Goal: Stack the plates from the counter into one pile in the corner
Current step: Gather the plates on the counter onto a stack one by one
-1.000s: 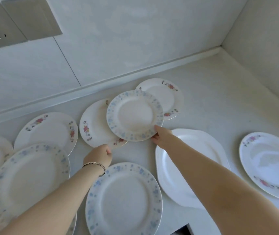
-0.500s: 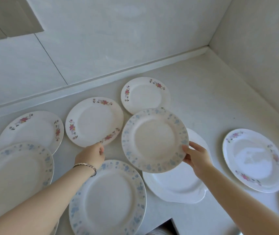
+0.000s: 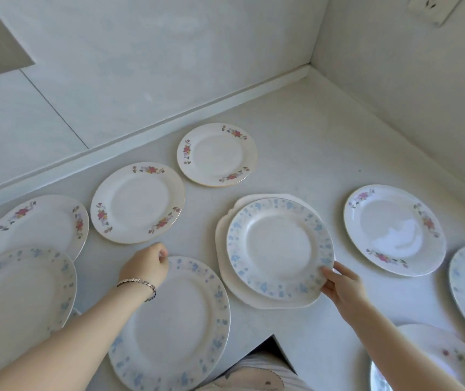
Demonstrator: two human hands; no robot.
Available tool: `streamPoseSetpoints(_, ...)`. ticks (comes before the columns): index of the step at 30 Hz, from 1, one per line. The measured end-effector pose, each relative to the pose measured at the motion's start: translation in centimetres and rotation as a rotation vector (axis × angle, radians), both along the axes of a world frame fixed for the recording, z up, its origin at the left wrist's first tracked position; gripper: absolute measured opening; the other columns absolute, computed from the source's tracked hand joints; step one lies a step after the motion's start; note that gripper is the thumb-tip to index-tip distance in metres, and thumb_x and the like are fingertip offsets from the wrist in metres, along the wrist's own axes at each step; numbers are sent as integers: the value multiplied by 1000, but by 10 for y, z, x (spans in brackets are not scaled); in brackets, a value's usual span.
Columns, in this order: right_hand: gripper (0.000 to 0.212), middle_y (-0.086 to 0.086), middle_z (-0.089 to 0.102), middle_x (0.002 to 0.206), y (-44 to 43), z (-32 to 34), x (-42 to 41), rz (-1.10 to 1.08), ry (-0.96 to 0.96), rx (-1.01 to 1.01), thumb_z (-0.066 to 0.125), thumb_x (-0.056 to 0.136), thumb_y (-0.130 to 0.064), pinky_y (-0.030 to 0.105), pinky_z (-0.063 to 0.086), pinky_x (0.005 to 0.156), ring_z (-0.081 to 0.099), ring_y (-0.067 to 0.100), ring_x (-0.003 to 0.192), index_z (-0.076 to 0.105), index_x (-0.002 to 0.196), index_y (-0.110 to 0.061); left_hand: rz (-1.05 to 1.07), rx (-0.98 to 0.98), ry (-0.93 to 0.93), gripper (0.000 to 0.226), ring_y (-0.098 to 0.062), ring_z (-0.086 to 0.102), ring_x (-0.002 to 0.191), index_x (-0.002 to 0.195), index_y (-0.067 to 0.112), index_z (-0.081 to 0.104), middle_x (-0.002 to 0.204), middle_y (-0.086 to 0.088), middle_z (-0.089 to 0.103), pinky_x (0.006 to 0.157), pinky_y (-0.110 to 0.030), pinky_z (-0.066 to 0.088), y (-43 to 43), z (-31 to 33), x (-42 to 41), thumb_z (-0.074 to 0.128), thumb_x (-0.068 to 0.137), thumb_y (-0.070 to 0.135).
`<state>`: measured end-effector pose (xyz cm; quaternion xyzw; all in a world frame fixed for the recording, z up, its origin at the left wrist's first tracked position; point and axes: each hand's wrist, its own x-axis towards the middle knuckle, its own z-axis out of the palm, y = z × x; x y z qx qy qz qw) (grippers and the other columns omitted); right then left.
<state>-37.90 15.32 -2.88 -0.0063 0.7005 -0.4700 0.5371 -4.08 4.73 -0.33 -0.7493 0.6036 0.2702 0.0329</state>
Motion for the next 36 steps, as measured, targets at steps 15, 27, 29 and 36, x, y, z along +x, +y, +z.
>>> streamPoseSetpoints(15, 48, 1, 56, 71, 3, 7, 15, 510, 627, 199, 58, 89, -23, 23, 39, 46, 58, 17, 56, 35, 128, -8, -33, -29, 32, 22, -23, 53, 81, 101, 14, 61, 103, -1, 67, 70, -25, 38, -3, 2, -16, 45, 87, 8)
streamPoseSetpoints(27, 54, 20, 65, 102, -17, 17, 7, 816, 790, 418, 59, 86, -32, 42, 57, 72, 66, 34, 84, 35, 129, -8, -63, 26, 50, 18, -22, 55, 81, 94, 19, 58, 106, 0, 69, 73, -26, 44, -6, -4, -21, 44, 86, 9)
streamPoseSetpoints(29, 54, 15, 63, 110, -20, 29, 10, 963, 901, 521, 54, 88, -37, 34, 51, 73, 63, 33, 99, 34, 129, -9, -53, 29, 62, 20, -23, 57, 83, 93, 18, 58, 106, 1, 69, 74, -27, 45, -11, -4, -20, 43, 86, 7)
streamPoseSetpoints(36, 35, -6, 61, 82, -116, 68, 57, 941, 951, 135, 50, 90, -28, 21, 39, 61, 59, 18, 78, 52, 124, -18, -56, 9, 34, 19, -26, 62, 94, 78, 27, 49, 102, -1, 69, 81, -32, 49, -40, -4, -9, 43, 86, 11)
